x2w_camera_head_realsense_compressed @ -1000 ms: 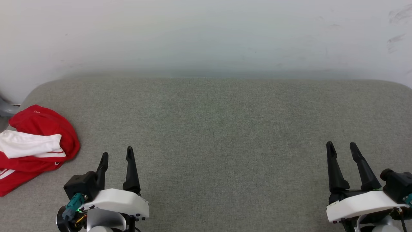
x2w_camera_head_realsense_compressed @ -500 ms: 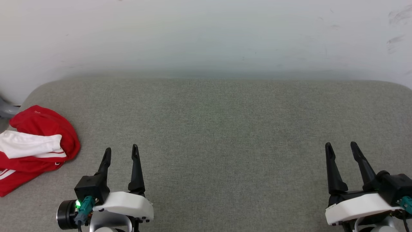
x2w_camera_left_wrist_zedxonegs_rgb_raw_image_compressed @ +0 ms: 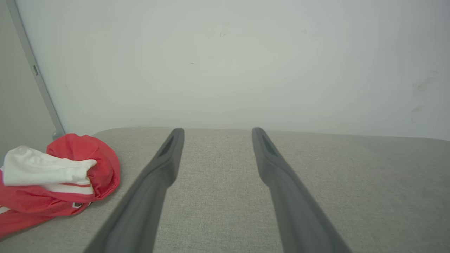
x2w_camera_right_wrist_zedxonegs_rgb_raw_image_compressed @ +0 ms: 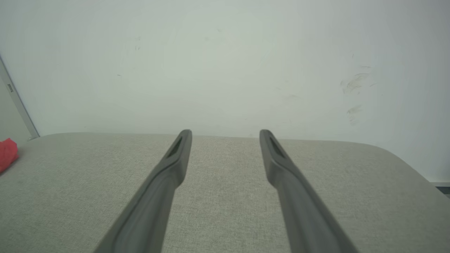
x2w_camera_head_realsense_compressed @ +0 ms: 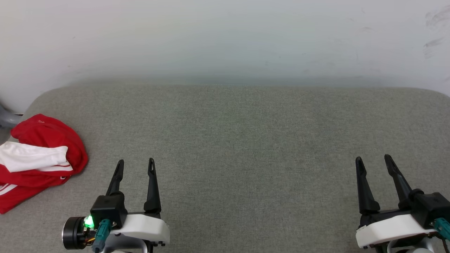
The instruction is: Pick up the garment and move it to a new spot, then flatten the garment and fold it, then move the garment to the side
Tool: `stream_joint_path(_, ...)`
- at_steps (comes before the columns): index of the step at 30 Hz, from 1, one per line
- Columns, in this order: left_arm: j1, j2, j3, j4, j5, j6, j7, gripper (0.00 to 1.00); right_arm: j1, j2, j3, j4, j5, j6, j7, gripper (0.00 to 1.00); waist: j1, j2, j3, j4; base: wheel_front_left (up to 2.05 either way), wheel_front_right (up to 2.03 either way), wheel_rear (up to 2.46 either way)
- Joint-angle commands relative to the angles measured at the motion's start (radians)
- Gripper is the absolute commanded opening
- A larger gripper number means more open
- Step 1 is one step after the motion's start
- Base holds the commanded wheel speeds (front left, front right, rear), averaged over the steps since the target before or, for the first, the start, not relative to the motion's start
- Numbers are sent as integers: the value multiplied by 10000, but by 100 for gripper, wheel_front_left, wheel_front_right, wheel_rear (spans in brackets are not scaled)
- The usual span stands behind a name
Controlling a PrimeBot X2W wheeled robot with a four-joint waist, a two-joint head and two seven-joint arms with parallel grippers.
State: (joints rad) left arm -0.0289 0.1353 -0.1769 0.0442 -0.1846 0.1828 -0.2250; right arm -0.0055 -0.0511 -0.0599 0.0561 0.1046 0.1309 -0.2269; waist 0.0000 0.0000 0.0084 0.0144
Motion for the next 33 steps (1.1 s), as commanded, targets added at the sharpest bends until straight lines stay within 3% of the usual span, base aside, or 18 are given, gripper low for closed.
stream_joint_path(1, 21, -24, 41, -52, 185, -30, -93, 100, 46, 13, -28, -95, -129, -3, -60, 100, 0, 0, 5, 1, 0, 0, 0)
stream_joint_path(20, 241, -354, 370, 20, 1540, -324, -430, 100, 172, 16, -15, 115, -169, -5, -406, 100, 0, 0, 33, 40, 0, 0, 0)
stream_joint_path(33, 265, -581, 649, 191, 1566, -646, -407, 100, 192, 16, -43, 282, 298, -5, -389, 100, 0, 0, 17, 47, 0, 0, 0)
